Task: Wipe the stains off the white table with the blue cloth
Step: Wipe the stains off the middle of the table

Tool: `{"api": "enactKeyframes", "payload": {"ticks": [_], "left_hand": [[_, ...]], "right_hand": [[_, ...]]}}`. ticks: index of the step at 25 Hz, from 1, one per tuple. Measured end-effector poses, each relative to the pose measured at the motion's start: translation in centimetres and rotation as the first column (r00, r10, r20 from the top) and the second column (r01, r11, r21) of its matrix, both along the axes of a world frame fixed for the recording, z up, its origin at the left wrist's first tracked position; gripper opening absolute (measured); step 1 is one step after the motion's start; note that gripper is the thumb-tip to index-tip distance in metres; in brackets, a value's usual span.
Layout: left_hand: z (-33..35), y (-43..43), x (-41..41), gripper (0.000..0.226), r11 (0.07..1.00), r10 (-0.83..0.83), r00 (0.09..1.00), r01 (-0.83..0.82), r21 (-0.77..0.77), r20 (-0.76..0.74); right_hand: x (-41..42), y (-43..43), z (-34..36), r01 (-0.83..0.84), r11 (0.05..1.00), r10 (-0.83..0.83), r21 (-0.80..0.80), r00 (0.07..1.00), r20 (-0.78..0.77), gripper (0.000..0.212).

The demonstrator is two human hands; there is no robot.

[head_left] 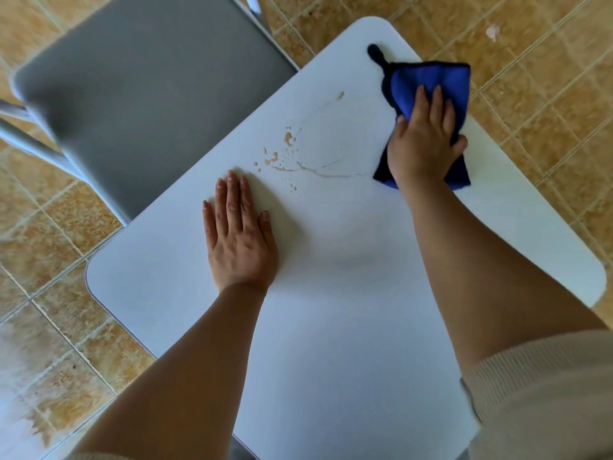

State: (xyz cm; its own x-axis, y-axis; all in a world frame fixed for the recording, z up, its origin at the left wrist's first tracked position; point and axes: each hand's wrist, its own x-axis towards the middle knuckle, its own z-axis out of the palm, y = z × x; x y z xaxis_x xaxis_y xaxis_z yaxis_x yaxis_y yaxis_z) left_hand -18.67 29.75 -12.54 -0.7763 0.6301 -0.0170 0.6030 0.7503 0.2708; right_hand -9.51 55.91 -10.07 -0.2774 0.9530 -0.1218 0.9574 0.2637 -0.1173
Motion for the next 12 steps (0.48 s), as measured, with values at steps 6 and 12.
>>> {"api": "enactKeyframes", "payload": {"ticks": [6,12], "left_hand": [[0.1,0.0,0.0,0.057,1.000,0.003,1.000,-0.003,0.018,-0.006],[0.1,0.1,0.0,0.057,1.000,0.002,1.000,-0.002,0.009,-0.003]], "right_hand": [[-2.9,-5.5,-0.8,-0.428,0.896,0.436,0.121,0.898,-0.053,0.049],[5.6,-7.9,-1.4,-0.405,0.883,0.418,0.236,0.909,-0.002,0.045]]}}
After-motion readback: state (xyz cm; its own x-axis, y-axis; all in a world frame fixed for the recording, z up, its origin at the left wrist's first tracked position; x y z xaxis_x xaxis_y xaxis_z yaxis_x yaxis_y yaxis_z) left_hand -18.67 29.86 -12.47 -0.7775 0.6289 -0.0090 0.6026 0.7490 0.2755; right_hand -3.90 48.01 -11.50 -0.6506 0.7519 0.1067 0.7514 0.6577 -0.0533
